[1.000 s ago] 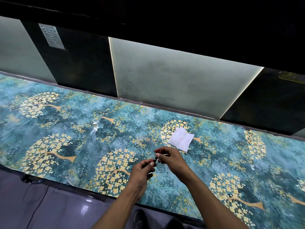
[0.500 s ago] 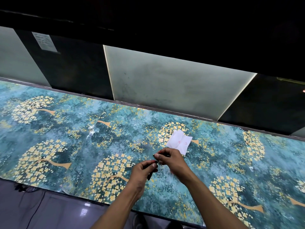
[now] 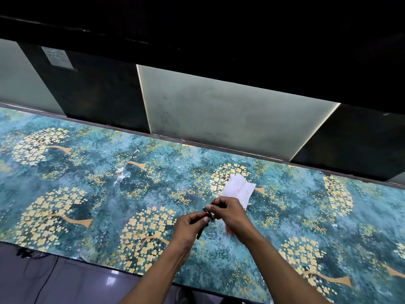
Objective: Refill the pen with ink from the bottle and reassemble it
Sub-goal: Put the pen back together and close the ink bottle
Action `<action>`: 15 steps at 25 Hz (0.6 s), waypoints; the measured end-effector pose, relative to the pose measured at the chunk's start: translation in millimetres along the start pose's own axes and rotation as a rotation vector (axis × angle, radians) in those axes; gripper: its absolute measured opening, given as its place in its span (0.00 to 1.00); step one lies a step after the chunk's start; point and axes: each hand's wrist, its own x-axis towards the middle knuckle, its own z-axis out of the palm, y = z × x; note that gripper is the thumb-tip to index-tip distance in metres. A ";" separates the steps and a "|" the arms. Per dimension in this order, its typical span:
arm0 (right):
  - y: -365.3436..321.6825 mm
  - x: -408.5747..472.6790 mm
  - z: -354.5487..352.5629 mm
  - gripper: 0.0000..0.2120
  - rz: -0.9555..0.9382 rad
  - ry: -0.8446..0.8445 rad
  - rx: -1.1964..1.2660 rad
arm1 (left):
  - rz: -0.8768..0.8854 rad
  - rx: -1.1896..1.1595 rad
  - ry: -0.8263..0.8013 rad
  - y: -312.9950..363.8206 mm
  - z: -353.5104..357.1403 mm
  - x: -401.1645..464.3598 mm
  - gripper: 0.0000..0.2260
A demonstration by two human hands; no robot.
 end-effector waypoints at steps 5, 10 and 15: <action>1.7 1.6 0.7 0.03 0.038 -0.028 0.119 | -0.031 -0.004 0.009 1.4 -1.1 -0.6 0.06; -0.1 1.7 1.9 0.07 0.022 0.004 0.076 | -0.016 0.014 -0.005 3.7 -1.0 -2.2 0.06; 2.9 -0.6 3.8 0.11 0.016 0.055 0.073 | -0.003 0.001 0.009 5.3 2.5 -4.8 0.07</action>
